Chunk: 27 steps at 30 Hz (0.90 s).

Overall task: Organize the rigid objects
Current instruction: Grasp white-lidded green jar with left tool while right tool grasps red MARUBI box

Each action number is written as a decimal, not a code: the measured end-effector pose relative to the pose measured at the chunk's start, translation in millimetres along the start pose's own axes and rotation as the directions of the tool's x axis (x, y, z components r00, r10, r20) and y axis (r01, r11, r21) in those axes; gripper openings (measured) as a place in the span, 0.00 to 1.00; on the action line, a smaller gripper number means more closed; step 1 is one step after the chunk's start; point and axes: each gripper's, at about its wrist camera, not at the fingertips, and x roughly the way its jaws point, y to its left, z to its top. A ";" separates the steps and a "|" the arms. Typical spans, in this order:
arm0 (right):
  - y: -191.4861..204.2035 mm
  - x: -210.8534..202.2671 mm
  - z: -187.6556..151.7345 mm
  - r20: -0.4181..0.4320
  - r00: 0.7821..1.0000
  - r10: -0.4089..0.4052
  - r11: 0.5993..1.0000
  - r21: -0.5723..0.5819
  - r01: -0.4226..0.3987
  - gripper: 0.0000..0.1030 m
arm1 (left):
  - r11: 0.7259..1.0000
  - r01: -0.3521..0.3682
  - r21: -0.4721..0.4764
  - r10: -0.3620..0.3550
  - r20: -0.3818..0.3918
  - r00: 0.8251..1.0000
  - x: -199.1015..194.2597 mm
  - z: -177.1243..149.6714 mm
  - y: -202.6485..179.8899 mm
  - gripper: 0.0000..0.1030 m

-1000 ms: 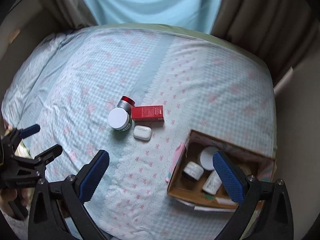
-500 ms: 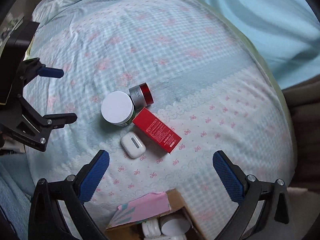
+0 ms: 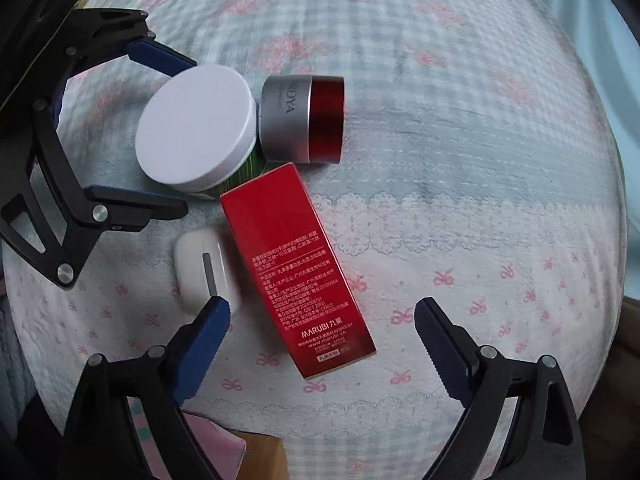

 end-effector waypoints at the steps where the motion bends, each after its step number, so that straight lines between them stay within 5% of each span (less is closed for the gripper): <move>1: -0.7 2.5 1.2 -0.001 1.000 0.003 1.000 -0.006 -0.003 0.82 | 1.000 -0.005 0.007 0.005 0.001 1.000 2.0 -0.3 -0.6 0.97; 6: -2.7 13.9 7.5 0.000 1.000 0.030 0.999 -0.018 -0.030 0.79 | 1.000 0.000 0.029 0.000 -0.002 1.000 15.1 2.9 0.3 0.93; 14: 0.6 25.7 13.6 -0.008 0.998 0.057 0.997 -0.050 -0.058 0.52 | 0.996 0.004 0.089 -0.007 0.027 1.000 19.0 12.1 -7.2 0.80; 16: 10.6 27.3 15.7 -0.005 0.998 0.059 0.996 -0.065 -0.060 0.44 | 0.992 0.011 0.123 -0.016 0.043 0.999 20.1 16.5 -15.1 0.70; 27: 21.4 25.0 17.2 -0.008 0.999 0.047 0.998 -0.045 -0.047 0.43 | 0.992 0.027 0.120 -0.036 0.074 0.997 18.7 20.5 -19.6 0.69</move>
